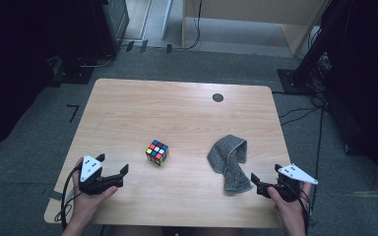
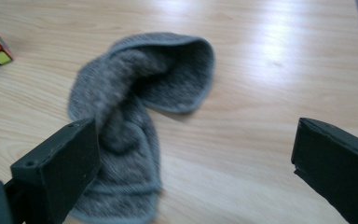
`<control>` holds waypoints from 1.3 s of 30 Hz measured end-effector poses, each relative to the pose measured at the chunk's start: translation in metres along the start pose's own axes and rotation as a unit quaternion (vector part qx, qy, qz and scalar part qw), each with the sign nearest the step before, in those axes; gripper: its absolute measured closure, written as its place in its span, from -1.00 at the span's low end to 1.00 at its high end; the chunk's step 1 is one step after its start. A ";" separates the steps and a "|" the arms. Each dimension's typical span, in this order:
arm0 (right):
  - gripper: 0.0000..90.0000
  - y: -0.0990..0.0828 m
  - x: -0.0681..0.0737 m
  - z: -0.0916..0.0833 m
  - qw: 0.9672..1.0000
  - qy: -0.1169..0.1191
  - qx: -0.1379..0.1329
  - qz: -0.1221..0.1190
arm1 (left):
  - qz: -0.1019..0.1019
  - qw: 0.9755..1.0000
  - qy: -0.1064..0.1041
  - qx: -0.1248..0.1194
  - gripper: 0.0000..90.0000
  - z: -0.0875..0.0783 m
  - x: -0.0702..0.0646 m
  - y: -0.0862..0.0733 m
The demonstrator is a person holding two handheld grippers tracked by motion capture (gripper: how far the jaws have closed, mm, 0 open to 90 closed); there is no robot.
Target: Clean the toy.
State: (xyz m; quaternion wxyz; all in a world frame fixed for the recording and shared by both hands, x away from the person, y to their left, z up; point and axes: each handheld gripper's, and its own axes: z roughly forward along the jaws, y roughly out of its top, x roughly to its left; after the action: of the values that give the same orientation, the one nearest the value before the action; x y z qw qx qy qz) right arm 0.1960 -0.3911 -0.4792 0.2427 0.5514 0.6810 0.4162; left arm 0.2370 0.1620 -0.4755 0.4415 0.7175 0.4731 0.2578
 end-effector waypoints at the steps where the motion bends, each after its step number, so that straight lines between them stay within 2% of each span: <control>1: -0.98 -0.002 -0.003 -0.001 1.000 -0.002 0.001 0.001 | -0.004 1.000 0.005 0.003 -0.83 -0.002 0.004 -0.003; 6: -0.98 -0.013 -0.018 -0.007 1.000 -0.019 0.013 0.007 | -0.006 1.000 0.022 0.017 -0.83 -0.010 0.016 -0.015; 10: -0.98 -0.025 -0.026 -0.007 0.998 -0.046 0.040 -0.001 | -0.014 0.999 0.038 0.029 -0.83 -0.013 0.027 -0.025; 15: -0.99 -0.037 -0.035 -0.005 0.996 -0.055 0.065 0.004 | -0.026 0.997 0.049 0.046 -0.83 -0.018 0.040 -0.036; 19: -0.99 -0.042 -0.038 -0.002 0.995 -0.058 0.079 0.015 | -0.033 0.996 0.052 0.071 -0.83 -0.019 0.048 -0.042; 21: -0.99 -0.044 -0.038 0.001 0.994 -0.062 0.089 0.011 | -0.033 0.994 0.057 0.084 -0.83 -0.018 0.050 -0.044; 23: -0.99 -0.046 -0.038 0.004 0.993 -0.065 0.097 0.007 | -0.032 0.994 0.060 0.090 -0.83 -0.017 0.051 -0.045; 26: -0.99 -0.047 -0.036 0.005 0.992 -0.076 0.105 0.002 | -0.015 0.993 0.068 0.100 -0.82 -0.014 0.047 -0.045; 30: -1.00 -0.047 -0.033 0.006 0.991 -0.084 0.104 0.005 | 0.000 0.989 0.075 0.125 -0.82 -0.010 0.043 -0.047; 32: -1.00 -0.048 -0.032 0.007 0.991 -0.088 0.100 0.009 | 0.011 0.987 0.076 0.144 -0.81 -0.006 0.041 -0.048; 35: -1.00 -0.048 -0.032 0.007 0.991 -0.090 0.100 0.011 | -0.002 0.988 0.054 0.147 -0.80 -0.004 0.042 -0.048; 39: -1.00 -0.048 -0.032 0.007 0.991 -0.091 0.100 0.011 | -0.002 0.988 0.053 0.147 -0.80 -0.004 0.042 -0.048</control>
State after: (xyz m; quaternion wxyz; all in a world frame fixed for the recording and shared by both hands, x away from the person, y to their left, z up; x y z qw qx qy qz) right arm 0.1839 -0.4213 -0.5269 0.2427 0.6157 0.6882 0.2973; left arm 0.2296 0.2098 -0.5181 0.3062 0.7588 0.5300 0.2225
